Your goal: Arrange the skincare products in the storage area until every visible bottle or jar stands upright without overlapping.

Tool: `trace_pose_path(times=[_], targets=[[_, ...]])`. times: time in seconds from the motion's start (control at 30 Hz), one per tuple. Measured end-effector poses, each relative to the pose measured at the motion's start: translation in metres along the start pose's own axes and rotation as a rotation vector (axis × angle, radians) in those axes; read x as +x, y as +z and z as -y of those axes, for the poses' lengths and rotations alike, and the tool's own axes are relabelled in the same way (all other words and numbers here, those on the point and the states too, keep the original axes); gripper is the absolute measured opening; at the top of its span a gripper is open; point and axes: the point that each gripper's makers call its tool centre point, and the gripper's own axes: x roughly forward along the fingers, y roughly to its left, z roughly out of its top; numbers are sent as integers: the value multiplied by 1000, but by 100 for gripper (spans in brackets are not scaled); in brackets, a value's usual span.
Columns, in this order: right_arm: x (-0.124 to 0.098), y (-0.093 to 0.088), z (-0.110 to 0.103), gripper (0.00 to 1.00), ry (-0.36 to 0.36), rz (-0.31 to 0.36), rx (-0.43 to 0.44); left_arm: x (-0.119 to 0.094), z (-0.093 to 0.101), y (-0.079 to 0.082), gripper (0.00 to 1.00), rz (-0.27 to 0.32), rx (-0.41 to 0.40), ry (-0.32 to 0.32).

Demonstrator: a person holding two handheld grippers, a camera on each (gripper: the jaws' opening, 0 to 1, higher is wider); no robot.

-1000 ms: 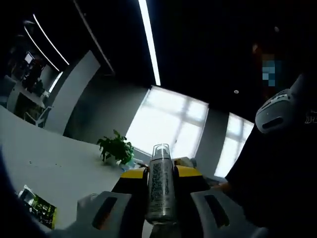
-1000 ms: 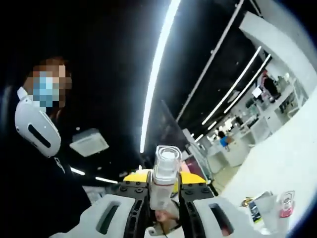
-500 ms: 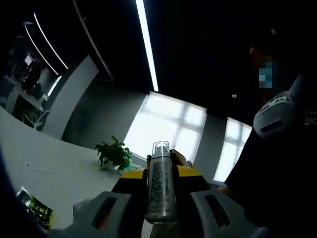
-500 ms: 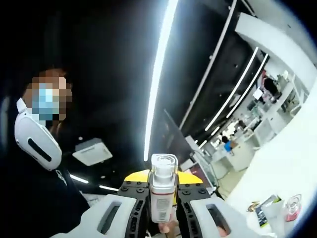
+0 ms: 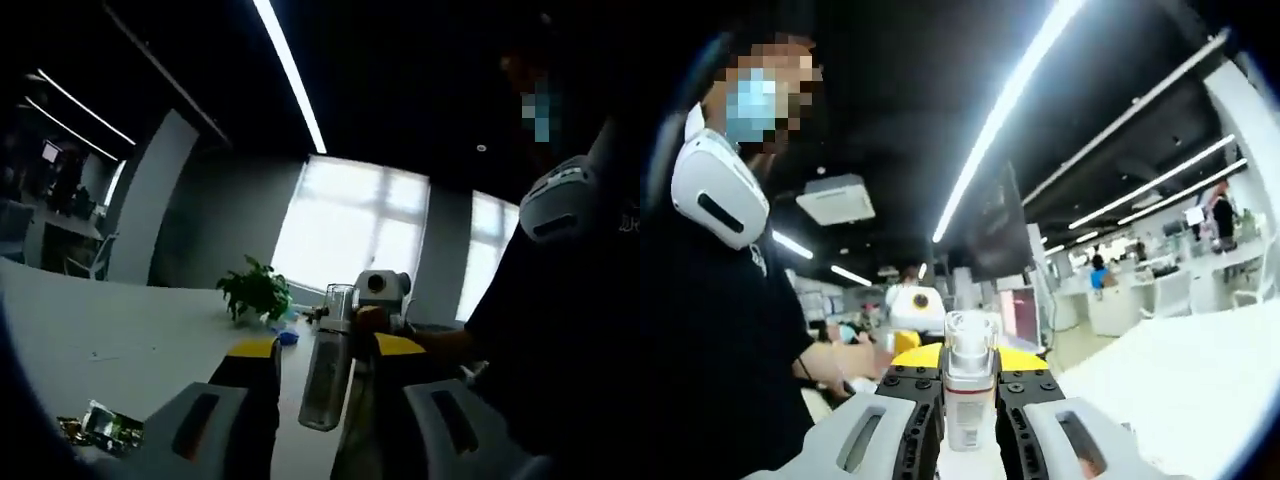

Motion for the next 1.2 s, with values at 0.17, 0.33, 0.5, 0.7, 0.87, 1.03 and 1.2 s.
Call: trace_pose_path(times=[0.17, 0.33, 0.5, 0.7, 0.87, 1.03, 1.2], targets=[[11, -33, -20, 9, 78, -196, -131, 9, 8, -11, 36, -97, 62, -33], [21, -43, -29, 9, 115, -241, -167, 16, 14, -32, 34, -164, 62, -63], [21, -41, -25, 9, 127, -245, -175, 14, 15, -37, 31, -181, 71, -72], [22, -43, -25, 9, 142, -268, -182, 10, 12, -37, 25, -204, 113, -54], [22, -45, -18, 10, 124, -281, -166, 12, 12, -35, 19, -198, 200, -43], [22, -43, -18, 10, 113, -264, -150, 13, 13, -32, 18, -182, 179, -39], [24, -38, -14, 12, 83, -234, -159, 15, 7, -25, 17, -156, 143, -16]])
